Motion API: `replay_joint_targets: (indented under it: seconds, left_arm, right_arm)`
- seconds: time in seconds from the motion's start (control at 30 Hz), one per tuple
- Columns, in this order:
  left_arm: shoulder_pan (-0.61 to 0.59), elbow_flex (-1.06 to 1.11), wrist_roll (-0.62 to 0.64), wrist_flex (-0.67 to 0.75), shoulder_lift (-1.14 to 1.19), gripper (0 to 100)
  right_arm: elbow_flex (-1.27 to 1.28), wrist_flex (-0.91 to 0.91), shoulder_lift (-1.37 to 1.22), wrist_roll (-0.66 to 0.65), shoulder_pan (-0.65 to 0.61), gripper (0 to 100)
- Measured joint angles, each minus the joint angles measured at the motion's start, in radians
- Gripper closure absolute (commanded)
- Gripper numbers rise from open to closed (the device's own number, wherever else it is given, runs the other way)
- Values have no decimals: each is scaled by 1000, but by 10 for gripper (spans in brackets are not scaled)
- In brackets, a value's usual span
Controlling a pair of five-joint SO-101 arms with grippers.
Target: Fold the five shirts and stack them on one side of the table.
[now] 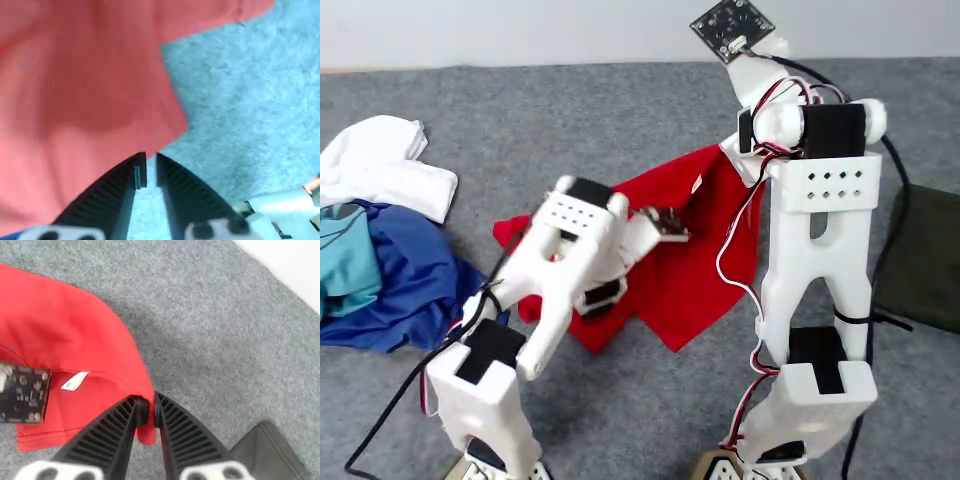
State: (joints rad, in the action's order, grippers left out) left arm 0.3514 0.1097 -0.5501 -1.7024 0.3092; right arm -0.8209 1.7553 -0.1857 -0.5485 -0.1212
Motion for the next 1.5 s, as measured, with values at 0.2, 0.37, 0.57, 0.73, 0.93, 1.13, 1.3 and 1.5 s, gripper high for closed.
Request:
replay_joint_targets:
  seconds: [0.2, 0.37, 0.57, 0.73, 0.93, 1.13, 1.3, 1.5]
  left_arm:
    - [15, 115, 0, 87, 0, 905]
    - [15, 132, 0, 120, 0, 902]
    - [15, 203, 0, 196, 0, 902]
    - [15, 262, 0, 241, -3, 901]
    - [26, 269, 52, 245, -5, 840]
    - [48, 264, 74, 242, -5, 841]
    - [49, 264, 77, 265, -5, 888]
    - [55, 265, 77, 273, -5, 998]
  right_arm:
    - [0, 0, 0, 0, 0, 987]
    - [0, 0, 0, 0, -2, 987]
    - [0, 0, 0, 0, -38, 987]
    - [0, 0, 0, 0, -37, 987]
    - [0, 0, 0, 0, -41, 987]
    - [0, 0, 0, 0, -40, 987]
    - [0, 0, 0, 0, -41, 987]
    - [0, 0, 0, 0, -40, 987]
